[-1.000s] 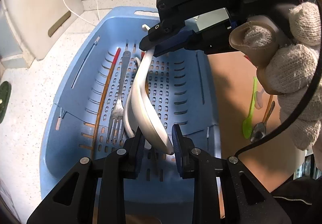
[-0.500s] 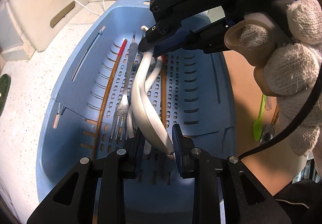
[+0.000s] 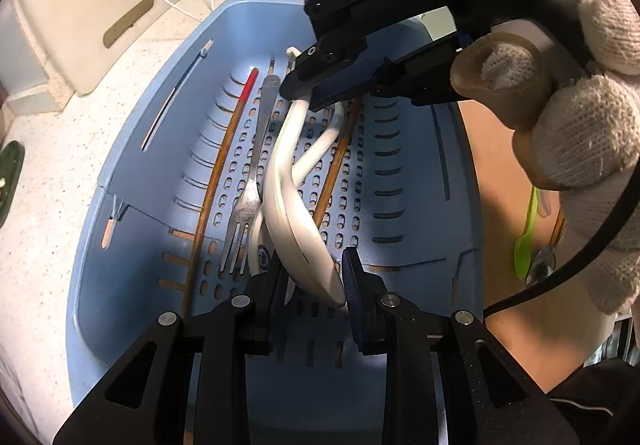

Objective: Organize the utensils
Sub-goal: 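Open the left tool to release the white spoon, withdraw upward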

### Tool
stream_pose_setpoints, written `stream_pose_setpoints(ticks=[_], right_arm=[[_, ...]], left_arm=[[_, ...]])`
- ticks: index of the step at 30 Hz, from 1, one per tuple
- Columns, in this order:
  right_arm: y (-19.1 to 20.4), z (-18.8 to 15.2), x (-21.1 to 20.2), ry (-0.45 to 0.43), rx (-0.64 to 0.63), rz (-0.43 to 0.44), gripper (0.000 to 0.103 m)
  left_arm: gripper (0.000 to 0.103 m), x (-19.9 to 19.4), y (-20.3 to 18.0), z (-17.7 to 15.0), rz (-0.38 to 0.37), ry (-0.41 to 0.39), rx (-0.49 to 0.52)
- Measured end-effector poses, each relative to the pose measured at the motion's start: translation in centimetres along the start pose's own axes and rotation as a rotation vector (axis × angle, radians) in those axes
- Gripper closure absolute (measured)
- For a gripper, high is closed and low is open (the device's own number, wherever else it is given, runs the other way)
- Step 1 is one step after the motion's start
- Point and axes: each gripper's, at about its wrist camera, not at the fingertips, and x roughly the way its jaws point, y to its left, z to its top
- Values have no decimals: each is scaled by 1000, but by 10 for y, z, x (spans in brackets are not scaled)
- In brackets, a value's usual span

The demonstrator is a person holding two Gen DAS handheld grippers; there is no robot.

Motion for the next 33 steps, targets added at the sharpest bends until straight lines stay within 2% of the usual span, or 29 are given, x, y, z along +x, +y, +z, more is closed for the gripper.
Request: stream_pose_setpoints(ticks=[4,9,14,21,28,33], right_arm=[[2,-1,-3,-5,-8,-1,87],[11,-6,-7,-13,-56,-18,76],[17,-10,-6,-17,-78,-61,74],[13,-13,-17,-46,-83,-44,69],[6,-24,-55,-103,-127,-10,69],[-11,-43,-95,-163,-190,-14,60]], left_arm=[[77,1,1,0,8,1,-4],[74,0,0,0,23,8,4],[72,1,-2,3,43,5,9],[72,-12,-2,2,45,-19,-3],[72,-36,-3,-5,35,-58,-10],[72,-57,-12,-7,34,-101,2]])
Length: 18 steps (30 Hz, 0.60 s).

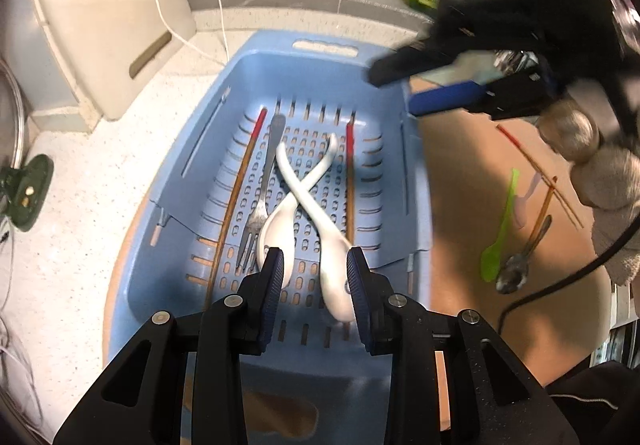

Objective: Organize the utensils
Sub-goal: 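Open the left tool to release the white spoon, withdraw upward, then move both tools back over the utensils on the mat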

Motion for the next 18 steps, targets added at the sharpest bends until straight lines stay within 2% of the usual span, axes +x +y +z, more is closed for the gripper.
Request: stream_pose_setpoints(ticks=[6,11,15,18], right_arm=[[-43,-21,-64,-96,-37,-32,53],[-87,-48,-127,-226,-90,-136,44],[-124,-74,-168,-328,-86,-226,34],[-151,-90,-188,-352,-64,-271,32]], left_arm=[[72,-15,-20,2,-20,-43,36],[72,-19,-42,3,-49,-63,74],[72,-18,-70,4,-85,-65,119],[72,-13,-90,4,-108,-58,162]])
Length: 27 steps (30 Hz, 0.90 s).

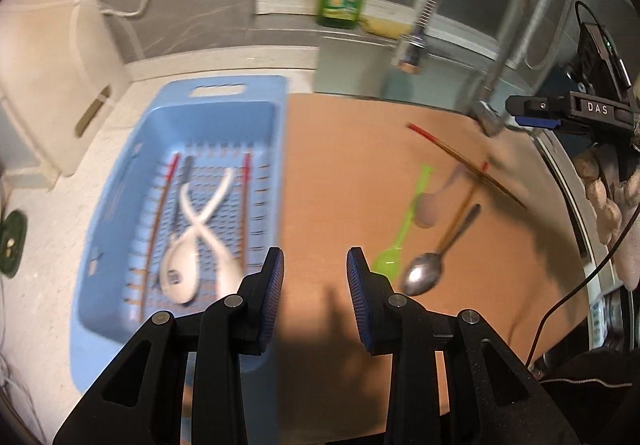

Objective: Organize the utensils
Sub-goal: 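Move both tools back over the utensils on the mat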

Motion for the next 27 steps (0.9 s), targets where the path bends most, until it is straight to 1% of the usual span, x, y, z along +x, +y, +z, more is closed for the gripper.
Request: stream_pose_setpoints(ticks=[4,7,10,13,17,19,21,25,27], right_arm=[[-31,-14,-10,-5,28,-61,32],[-48,-27,-14,-1,49,-101,32],[-64,-36,-12,30,92,-109,32],[-70,-40,-11,42,104,-121,32],[-68,-40,-3,62,79,-130,32],[-65,-38,3,83,68,-114,35],[-62,-34,10,106,46,-109,40],[-55,-24,28,156,7,-98,48],[-53,-20,39,190,-7,-85,56]], left_arm=[[72,12,-25,4,-39,13,46],[72,22,-42,7,-61,24,73],[72,31,-57,13,-76,39,108],[72,40,-69,21,-80,45,154],[72,56,-73,29,-84,70,173],[72,64,-73,31,-85,95,189],[72,71,-75,30,-80,124,214],[72,82,-80,29,-78,178,277],[72,88,-79,30,-83,201,279]])
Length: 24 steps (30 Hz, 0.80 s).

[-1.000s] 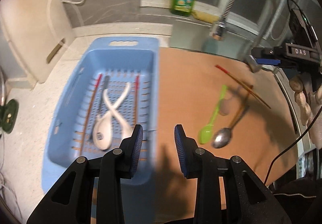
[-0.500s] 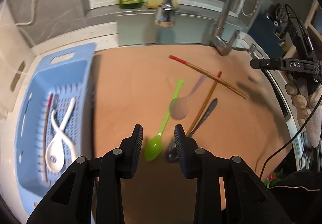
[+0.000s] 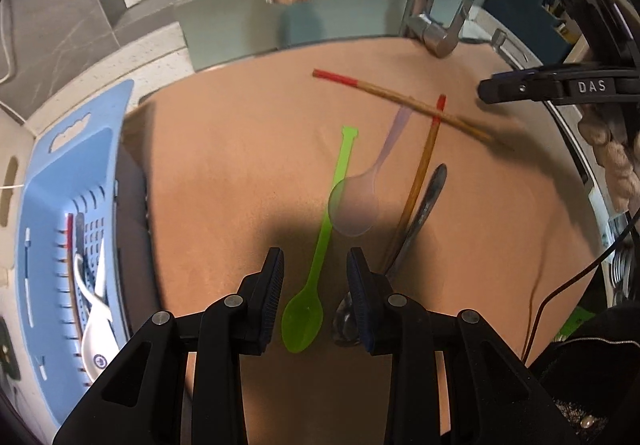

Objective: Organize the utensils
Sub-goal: 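Move both tools back over the utensils on the mat, then close the left tool on the green plastic spoon while the right tool grasps a red-tipped chopstick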

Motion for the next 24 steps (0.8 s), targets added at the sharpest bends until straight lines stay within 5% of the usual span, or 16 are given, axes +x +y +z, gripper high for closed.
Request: stream_pose_setpoints(ticks=[10,24], right_arm=[[7,21,33,98,-78,-16,69],[16,34,60,175,-163,-43,81]], left_arm=[[72,21,-2,7,-3,78,47],[90,39,7,12,27,101,16]])
